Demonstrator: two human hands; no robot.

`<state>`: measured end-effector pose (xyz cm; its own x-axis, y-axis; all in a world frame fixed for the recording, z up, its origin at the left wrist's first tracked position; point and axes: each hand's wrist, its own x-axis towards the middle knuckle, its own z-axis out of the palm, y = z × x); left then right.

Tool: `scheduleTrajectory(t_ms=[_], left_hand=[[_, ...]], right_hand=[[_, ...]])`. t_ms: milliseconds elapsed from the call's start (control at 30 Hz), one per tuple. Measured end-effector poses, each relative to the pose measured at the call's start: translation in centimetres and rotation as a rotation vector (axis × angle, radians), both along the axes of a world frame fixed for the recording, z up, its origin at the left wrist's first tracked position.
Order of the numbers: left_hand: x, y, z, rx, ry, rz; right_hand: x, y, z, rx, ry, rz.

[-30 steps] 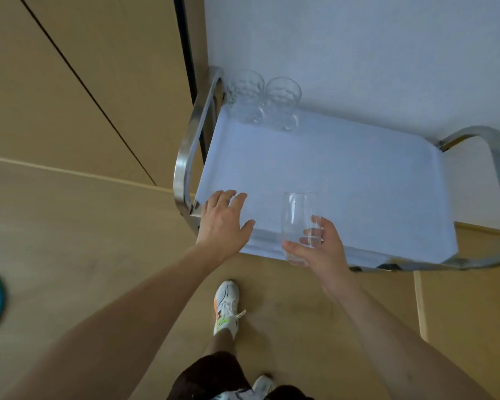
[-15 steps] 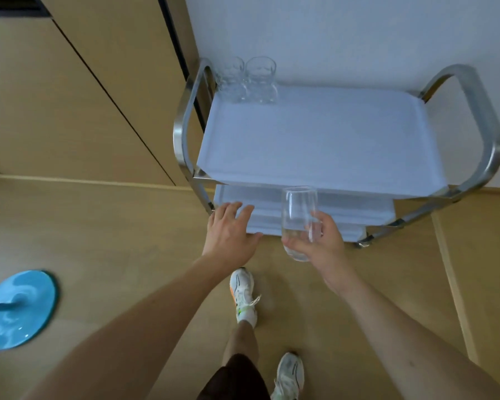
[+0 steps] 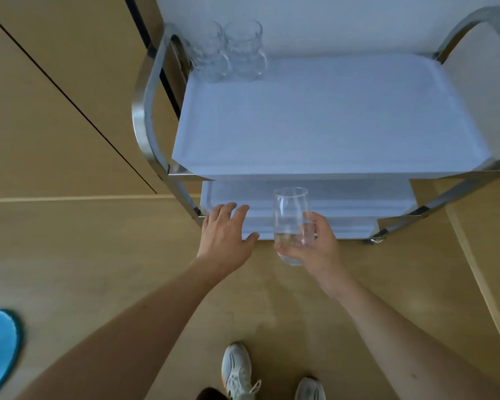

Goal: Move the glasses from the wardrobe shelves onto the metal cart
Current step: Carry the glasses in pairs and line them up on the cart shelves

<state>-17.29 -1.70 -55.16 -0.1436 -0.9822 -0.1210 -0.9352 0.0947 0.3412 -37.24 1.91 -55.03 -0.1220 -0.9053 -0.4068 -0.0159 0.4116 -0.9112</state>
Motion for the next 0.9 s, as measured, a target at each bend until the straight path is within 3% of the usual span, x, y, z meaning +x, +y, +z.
scheduleTrajectory(t_ms=[433,767,900], left_hand=[[1.7,-7.7,-15.6,-0.149,-0.019,0.008],[2.9,-16.0,-22.0,-0.303,-0.030,0.050],[2.9,-18.4,-23.3,-0.247,0.018,0.084]], right_hand=[[1.6,-8.6,-16.1,-0.237,0.115,-0.010],[2.6,-16.0,-22.6,-0.514,0.152,-0.010],[3.4,-18.6,-23.8,-0.575,0.157,-0.033]])
